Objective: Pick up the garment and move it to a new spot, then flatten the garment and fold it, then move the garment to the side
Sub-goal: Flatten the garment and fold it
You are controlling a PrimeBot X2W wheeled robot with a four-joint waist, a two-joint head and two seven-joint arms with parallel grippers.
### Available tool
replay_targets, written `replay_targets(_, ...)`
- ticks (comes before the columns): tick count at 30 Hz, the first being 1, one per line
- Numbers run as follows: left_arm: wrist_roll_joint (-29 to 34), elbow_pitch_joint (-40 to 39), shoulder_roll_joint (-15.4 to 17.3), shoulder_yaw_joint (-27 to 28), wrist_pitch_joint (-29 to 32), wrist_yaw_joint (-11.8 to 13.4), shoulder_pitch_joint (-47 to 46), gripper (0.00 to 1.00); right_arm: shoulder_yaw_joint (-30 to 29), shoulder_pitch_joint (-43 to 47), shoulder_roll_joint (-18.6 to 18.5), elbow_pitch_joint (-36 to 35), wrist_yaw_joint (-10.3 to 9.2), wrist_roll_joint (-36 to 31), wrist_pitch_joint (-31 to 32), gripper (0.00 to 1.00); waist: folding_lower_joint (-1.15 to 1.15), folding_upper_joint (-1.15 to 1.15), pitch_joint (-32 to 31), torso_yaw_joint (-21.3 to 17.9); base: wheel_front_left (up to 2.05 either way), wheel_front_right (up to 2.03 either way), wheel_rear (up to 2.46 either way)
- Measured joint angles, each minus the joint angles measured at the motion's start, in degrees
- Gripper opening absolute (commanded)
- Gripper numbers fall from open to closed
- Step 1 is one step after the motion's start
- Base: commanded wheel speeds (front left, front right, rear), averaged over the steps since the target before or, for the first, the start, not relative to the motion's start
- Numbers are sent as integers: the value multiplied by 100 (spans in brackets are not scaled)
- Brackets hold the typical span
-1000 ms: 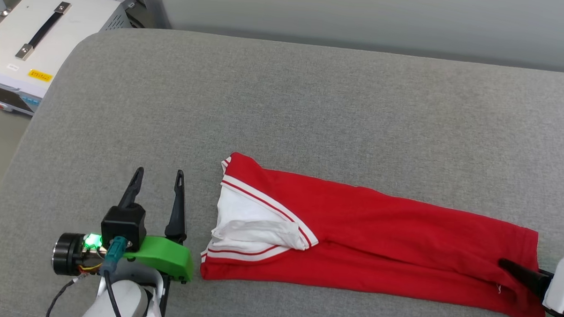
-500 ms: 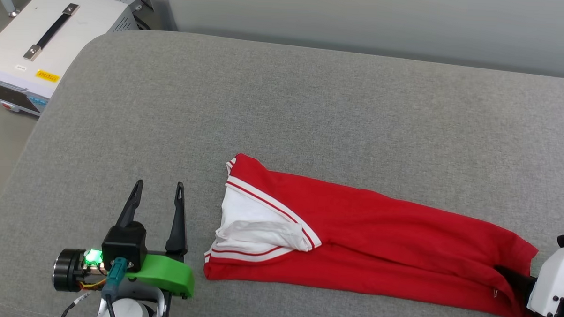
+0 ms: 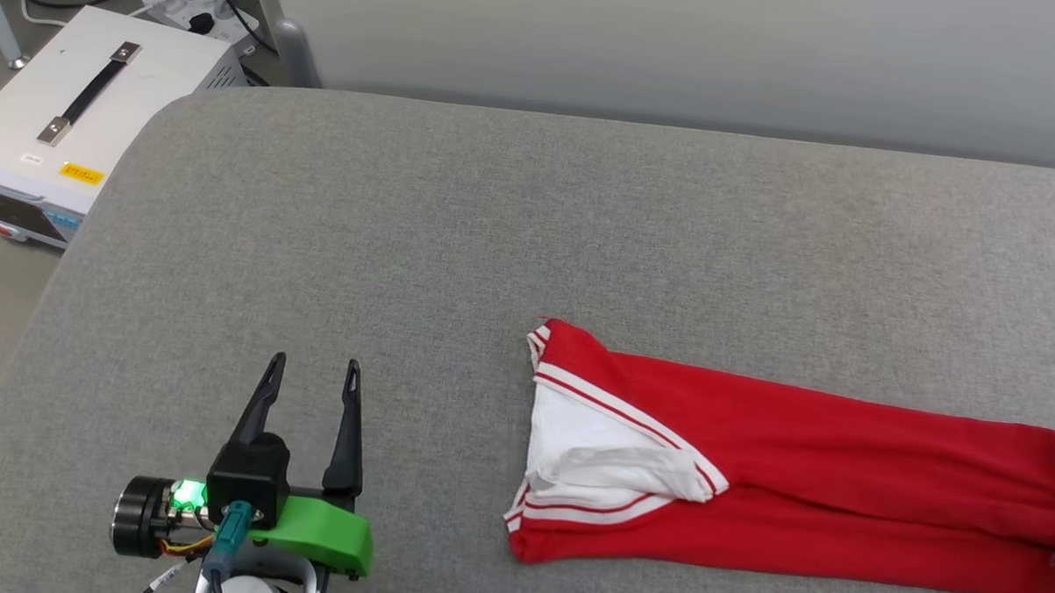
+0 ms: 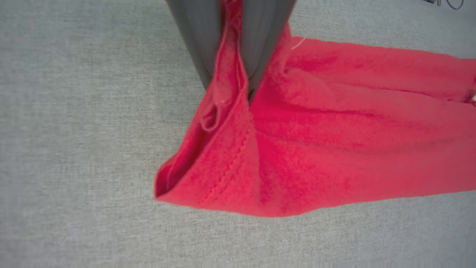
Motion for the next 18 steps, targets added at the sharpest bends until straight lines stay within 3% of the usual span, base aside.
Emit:
replay_targets(7,168,34,-116,110,0,-124,131,100,-78,112,-85,-335,-1,126,252,0,0,0,-132,-61,0,0,0)
replay_targets(12,253,59,-165,207,0,-202,202,100,-123,139,10,-1260,-1,369,523,0,0,0,-211,-91,0,0,0)
replay_targets(18,313,98,-275,231,0,-305,204,100,20,65,219,-2258,-1,215,1021,0,0,0,-178,-69,0,0,0)
